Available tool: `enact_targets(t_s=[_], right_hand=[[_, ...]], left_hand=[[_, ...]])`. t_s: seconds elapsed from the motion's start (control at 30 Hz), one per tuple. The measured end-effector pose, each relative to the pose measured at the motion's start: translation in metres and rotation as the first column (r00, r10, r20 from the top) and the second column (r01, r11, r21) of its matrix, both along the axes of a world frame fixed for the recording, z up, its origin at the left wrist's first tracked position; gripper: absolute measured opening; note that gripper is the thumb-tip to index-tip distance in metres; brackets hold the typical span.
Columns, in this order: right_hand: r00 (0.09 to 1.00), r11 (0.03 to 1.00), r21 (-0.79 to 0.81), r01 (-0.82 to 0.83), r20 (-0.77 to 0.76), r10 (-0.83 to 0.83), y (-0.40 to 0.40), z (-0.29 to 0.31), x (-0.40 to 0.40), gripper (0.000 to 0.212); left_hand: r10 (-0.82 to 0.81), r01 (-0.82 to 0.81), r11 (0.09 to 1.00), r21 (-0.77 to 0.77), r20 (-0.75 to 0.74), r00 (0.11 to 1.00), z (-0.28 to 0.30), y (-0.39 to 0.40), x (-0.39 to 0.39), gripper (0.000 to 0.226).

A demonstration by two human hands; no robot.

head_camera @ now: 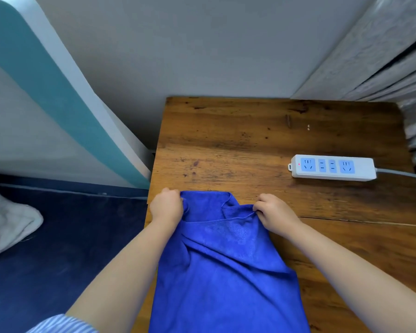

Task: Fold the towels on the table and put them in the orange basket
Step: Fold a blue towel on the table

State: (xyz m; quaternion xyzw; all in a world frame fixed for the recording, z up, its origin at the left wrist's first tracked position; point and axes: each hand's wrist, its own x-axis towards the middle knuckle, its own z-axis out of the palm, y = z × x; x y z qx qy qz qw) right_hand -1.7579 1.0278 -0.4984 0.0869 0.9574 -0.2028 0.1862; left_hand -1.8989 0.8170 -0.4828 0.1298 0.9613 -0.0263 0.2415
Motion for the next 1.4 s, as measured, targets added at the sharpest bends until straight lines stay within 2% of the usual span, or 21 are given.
enact_targets(t_s=[0.2,0.3,0.43,0.53,0.67,0.73,0.8,0.87,0.97,1.03,1.1,1.2,1.23,1.3,1.4], right_hand=[[1.000,1.000,0.007,-0.010,-0.028,0.010,0.014,0.006,0.010,0.024],[1.000,0.999,0.047,-0.019,0.008,0.018,0.021,0.012,0.018,0.020],[0.997,0.994,0.093,0.052,0.056,-0.057,0.028,0.025,0.029,0.015],[0.992,0.990,0.083,0.114,0.052,-0.119,0.030,0.041,0.033,0.012],[0.989,0.982,0.116,0.148,0.007,-0.150,0.026,0.073,0.036,0.012],[0.987,0.977,0.135,0.162,-0.031,-0.160,0.020,0.093,0.039,0.012],[0.981,0.966,0.177,0.191,-0.064,-0.182,0.012,0.110,0.046,0.012],[0.954,0.929,0.225,0.294,-0.130,-0.270,0.004,0.126,0.053,0.011],[0.838,0.830,0.194,0.523,-0.297,-0.458,-0.003,0.152,0.066,0.013],[0.786,0.806,0.167,0.568,-0.400,-0.471,-0.004,0.171,0.075,0.012],[0.754,0.816,0.141,0.561,-0.494,-0.433,-0.001,0.194,0.079,0.013],[0.672,0.848,0.056,0.527,-0.638,-0.375,0.002,0.238,0.086,0.014],[0.604,0.842,0.014,0.539,-0.703,-0.375,0.003,0.252,0.087,0.014],[0.409,0.811,-0.096,0.577,-0.826,-0.388,0.002,0.282,0.086,0.013],[0.118,0.749,-0.239,0.618,-0.914,-0.388,-0.005,0.315,0.083,0.013]], left_hand=[[0.136,-0.135,0.983,0.124,0.001,0.991,0.003,-0.018,-0.015,0.025],[0.203,-0.206,0.958,0.200,0.034,0.979,0.010,-0.027,-0.020,0.022],[0.186,-0.210,0.939,0.273,0.114,0.976,0.025,-0.043,-0.025,0.012],[0.119,-0.147,0.945,0.291,0.111,0.987,0.043,-0.054,-0.024,0.006],[0.001,-0.014,0.960,0.279,0.050,0.999,0.070,-0.061,-0.016,0.019],[-0.070,0.069,0.957,0.283,-0.005,0.998,0.084,-0.063,-0.011,0.012],[-0.179,0.193,0.949,0.251,-0.079,0.981,0.096,-0.067,-0.006,0.026],[-0.261,0.288,0.934,0.211,-0.150,0.954,0.109,-0.071,-0.001,0.032],[-0.293,0.347,0.917,0.198,-0.260,0.920,0.130,-0.078,0.006,0.023],[-0.284,0.379,0.889,0.257,-0.339,0.897,0.145,-0.082,0.010,0.018],[-0.192,0.352,0.837,0.418,-0.378,0.906,0.163,-0.082,0.011,0.020],[-0.036,0.304,0.699,0.647,-0.392,0.919,0.201,-0.081,0.013,0.022],[-0.017,0.312,0.673,0.671,-0.407,0.913,0.214,-0.079,0.013,0.023],[-0.010,0.385,0.645,0.659,-0.498,0.867,0.241,-0.075,0.012,0.023],[0.087,0.515,0.575,0.635,-0.674,0.734,0.281,-0.065,0.015,0.021]])
